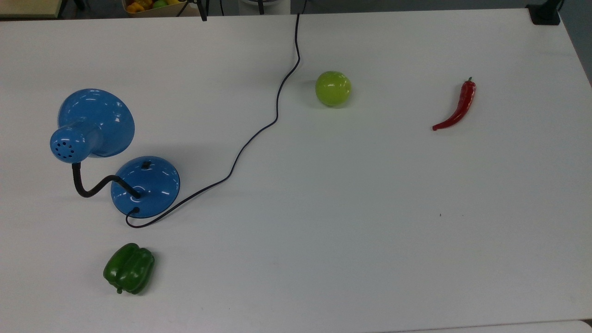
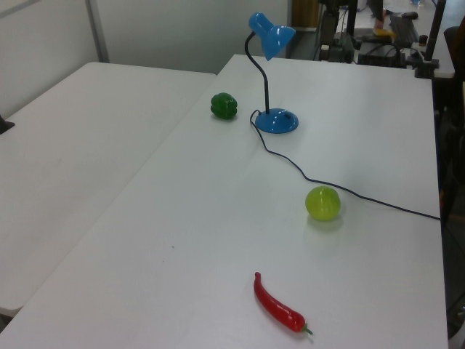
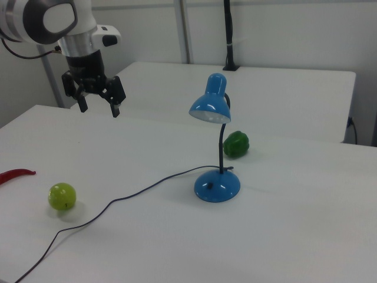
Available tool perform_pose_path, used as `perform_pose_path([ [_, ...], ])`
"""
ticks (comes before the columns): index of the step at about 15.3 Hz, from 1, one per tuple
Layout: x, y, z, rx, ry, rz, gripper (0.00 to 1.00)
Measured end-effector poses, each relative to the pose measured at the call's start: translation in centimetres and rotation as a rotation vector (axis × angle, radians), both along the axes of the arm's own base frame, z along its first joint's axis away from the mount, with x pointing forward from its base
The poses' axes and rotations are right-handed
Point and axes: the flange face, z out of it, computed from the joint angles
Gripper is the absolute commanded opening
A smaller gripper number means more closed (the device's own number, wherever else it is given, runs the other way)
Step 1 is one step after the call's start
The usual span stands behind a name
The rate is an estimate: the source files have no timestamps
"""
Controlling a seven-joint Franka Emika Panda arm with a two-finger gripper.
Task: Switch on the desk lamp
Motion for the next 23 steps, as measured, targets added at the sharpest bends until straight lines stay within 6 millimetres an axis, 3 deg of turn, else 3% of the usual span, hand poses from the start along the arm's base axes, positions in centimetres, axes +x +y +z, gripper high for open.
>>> perform_pose_path([
  [11, -0.02, -0.03, -0.3, -0.001, 0.006, 0.005, 1.0],
  [13, -0.02, -0.04, -0.3, -0.001, 0.006, 0.005, 0.74],
  [16, -0.02, -0.04, -0.3, -0.001, 0.006, 0.006, 0.19],
  [17, -0.02, -0.04, -0.3, -0.001, 0.006, 0.007, 0.06],
  [18, -0.02, -0.04, -0.3, -0.001, 0.006, 0.007, 0.0],
  [23, -0.02, -0.11, -0.3, -0.001, 0.006, 0.005, 0.0],
])
